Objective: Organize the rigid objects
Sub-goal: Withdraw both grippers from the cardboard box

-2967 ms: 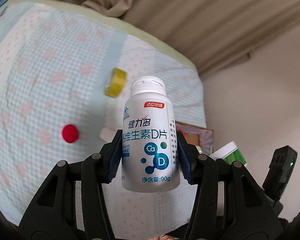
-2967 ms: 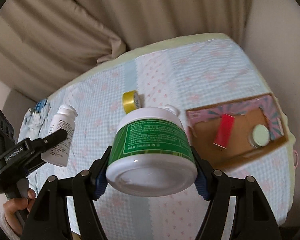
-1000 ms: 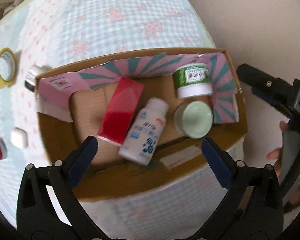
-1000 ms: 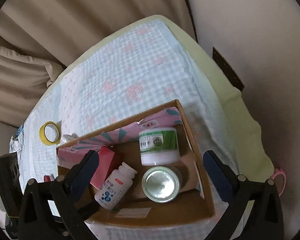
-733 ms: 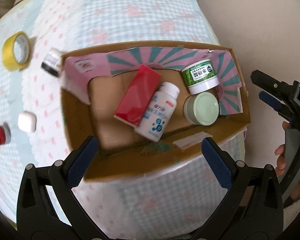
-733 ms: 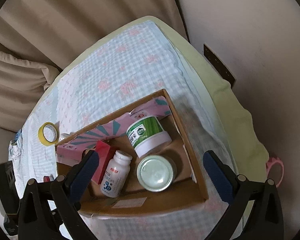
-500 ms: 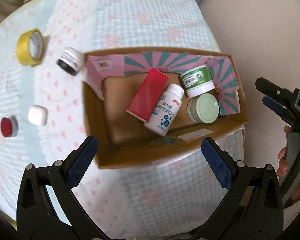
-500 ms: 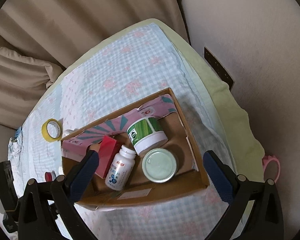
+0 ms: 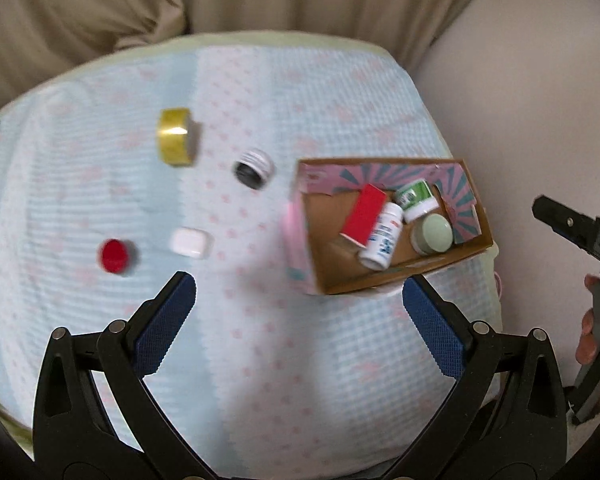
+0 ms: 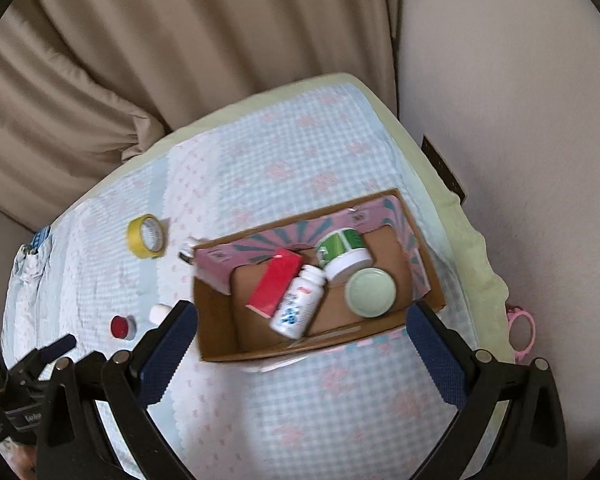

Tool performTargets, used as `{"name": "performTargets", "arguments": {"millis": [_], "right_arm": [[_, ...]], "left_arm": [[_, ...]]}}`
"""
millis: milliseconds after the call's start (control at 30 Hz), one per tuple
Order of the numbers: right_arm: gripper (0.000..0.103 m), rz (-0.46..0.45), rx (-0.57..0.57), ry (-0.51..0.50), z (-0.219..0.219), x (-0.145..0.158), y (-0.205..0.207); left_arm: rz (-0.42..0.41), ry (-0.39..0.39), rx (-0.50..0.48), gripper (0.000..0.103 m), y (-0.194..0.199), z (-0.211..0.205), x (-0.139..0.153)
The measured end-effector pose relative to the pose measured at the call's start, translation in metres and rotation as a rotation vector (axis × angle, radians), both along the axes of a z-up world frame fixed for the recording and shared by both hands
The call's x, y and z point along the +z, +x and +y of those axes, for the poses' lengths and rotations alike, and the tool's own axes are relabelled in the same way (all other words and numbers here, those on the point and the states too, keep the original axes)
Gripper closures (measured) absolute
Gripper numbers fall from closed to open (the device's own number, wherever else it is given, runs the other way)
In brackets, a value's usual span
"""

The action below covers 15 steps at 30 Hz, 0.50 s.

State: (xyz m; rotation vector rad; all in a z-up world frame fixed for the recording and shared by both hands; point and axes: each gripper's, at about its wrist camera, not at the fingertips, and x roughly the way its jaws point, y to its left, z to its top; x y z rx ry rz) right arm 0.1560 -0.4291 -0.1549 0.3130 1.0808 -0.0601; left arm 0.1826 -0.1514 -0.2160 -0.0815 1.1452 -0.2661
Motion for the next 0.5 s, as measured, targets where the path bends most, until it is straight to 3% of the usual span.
{"name": "performTargets", "arguments": {"millis": [233, 500], "right_arm": [[0.000, -0.028, 0.005, -0.014, 0.075, 0.027, -0.017], [0.000, -0.038, -0.021, 0.001, 0.149, 0.028, -0.016]], "left_arm": [[-0.069, -0.017, 0.074, 0.000, -0.011, 0.086, 0.033], [-0.063, -0.059, 0.084, 0.000, 0.010, 0.172, 0.042]]}}
